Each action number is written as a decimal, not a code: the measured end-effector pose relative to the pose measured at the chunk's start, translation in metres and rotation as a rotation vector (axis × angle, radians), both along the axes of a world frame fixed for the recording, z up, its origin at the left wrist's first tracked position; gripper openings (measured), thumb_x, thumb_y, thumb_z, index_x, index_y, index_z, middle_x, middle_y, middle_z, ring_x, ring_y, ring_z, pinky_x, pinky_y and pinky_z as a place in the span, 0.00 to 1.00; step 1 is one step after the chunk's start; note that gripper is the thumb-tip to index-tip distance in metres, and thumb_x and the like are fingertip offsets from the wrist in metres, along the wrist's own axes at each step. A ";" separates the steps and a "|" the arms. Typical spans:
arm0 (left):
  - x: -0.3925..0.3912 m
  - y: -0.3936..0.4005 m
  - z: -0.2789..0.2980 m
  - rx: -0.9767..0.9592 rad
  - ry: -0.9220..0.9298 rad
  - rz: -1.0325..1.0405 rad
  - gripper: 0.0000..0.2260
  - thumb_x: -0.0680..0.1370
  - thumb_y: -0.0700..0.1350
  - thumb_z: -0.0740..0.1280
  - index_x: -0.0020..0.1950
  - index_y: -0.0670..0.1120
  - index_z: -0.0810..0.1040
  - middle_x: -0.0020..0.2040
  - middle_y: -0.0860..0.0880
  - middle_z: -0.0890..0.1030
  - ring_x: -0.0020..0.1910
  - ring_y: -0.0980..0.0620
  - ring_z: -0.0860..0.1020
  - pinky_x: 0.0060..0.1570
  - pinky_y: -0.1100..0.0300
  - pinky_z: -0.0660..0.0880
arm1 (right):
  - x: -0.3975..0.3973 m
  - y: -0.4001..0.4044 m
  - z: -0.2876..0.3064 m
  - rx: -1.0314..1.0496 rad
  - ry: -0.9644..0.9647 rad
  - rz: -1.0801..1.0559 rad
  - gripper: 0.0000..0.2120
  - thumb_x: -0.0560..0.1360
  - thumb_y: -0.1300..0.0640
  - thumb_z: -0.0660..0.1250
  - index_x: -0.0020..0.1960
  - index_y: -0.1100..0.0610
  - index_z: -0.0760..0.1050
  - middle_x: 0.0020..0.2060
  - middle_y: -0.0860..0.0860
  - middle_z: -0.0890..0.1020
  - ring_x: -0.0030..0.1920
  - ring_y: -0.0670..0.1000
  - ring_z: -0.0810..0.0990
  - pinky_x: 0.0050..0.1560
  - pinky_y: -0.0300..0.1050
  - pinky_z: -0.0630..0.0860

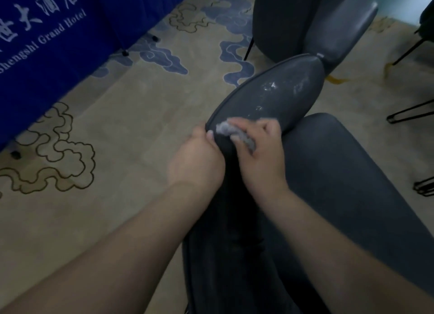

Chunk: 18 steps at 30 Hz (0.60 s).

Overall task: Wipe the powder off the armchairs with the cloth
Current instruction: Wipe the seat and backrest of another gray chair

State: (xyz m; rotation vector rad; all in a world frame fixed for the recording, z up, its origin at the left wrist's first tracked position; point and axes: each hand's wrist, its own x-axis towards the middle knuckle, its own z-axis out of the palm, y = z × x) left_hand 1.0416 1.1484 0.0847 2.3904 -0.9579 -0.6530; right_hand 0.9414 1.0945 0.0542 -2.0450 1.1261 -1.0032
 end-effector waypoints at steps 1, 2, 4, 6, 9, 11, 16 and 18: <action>0.002 -0.008 -0.001 -0.010 -0.004 -0.026 0.17 0.84 0.49 0.49 0.72 0.49 0.64 0.62 0.42 0.77 0.61 0.41 0.75 0.54 0.54 0.68 | -0.006 0.012 -0.001 0.036 -0.042 0.009 0.15 0.74 0.62 0.68 0.59 0.51 0.80 0.46 0.47 0.66 0.48 0.44 0.73 0.54 0.29 0.68; 0.004 -0.014 -0.002 -0.016 -0.014 -0.040 0.17 0.84 0.49 0.49 0.72 0.49 0.64 0.62 0.42 0.77 0.60 0.40 0.75 0.52 0.54 0.68 | -0.012 0.018 -0.003 0.052 -0.067 0.013 0.15 0.74 0.62 0.67 0.59 0.51 0.79 0.46 0.46 0.66 0.48 0.42 0.72 0.54 0.27 0.67; 0.004 -0.015 -0.004 -0.010 -0.059 -0.047 0.18 0.84 0.50 0.49 0.73 0.51 0.62 0.60 0.42 0.78 0.57 0.39 0.76 0.48 0.55 0.66 | -0.012 0.008 -0.006 0.017 -0.042 0.016 0.15 0.74 0.61 0.67 0.60 0.50 0.79 0.46 0.47 0.67 0.47 0.45 0.72 0.54 0.30 0.68; 0.001 -0.011 -0.003 -0.008 -0.109 -0.062 0.19 0.83 0.52 0.49 0.75 0.53 0.60 0.59 0.42 0.78 0.55 0.39 0.76 0.47 0.53 0.68 | -0.004 -0.026 -0.007 -0.005 0.002 -0.039 0.16 0.74 0.60 0.67 0.60 0.48 0.79 0.47 0.49 0.67 0.47 0.49 0.72 0.55 0.35 0.71; -0.001 -0.012 -0.001 0.017 -0.169 -0.098 0.22 0.83 0.55 0.48 0.77 0.59 0.52 0.64 0.46 0.74 0.54 0.41 0.77 0.45 0.54 0.67 | 0.008 -0.071 -0.007 0.032 0.016 -0.157 0.17 0.74 0.62 0.68 0.60 0.48 0.79 0.48 0.50 0.67 0.49 0.52 0.72 0.58 0.41 0.72; -0.003 -0.013 0.000 0.044 -0.188 -0.116 0.22 0.82 0.56 0.47 0.77 0.62 0.48 0.68 0.49 0.70 0.54 0.43 0.77 0.44 0.55 0.67 | 0.008 -0.062 -0.010 0.015 0.008 -0.139 0.16 0.74 0.61 0.67 0.61 0.49 0.78 0.48 0.49 0.66 0.48 0.52 0.73 0.57 0.42 0.73; -0.004 -0.014 0.001 0.097 -0.190 -0.106 0.23 0.81 0.58 0.46 0.76 0.66 0.45 0.74 0.53 0.62 0.56 0.44 0.77 0.44 0.56 0.68 | -0.012 -0.024 -0.009 -0.008 -0.011 0.008 0.16 0.75 0.58 0.65 0.62 0.49 0.77 0.48 0.48 0.66 0.48 0.51 0.72 0.55 0.37 0.71; -0.005 -0.015 0.002 0.107 -0.191 -0.114 0.24 0.80 0.60 0.47 0.75 0.66 0.45 0.74 0.53 0.61 0.57 0.45 0.77 0.46 0.55 0.70 | -0.009 -0.058 -0.012 -0.067 0.056 -0.033 0.17 0.74 0.61 0.67 0.61 0.49 0.78 0.47 0.48 0.65 0.47 0.52 0.72 0.54 0.39 0.71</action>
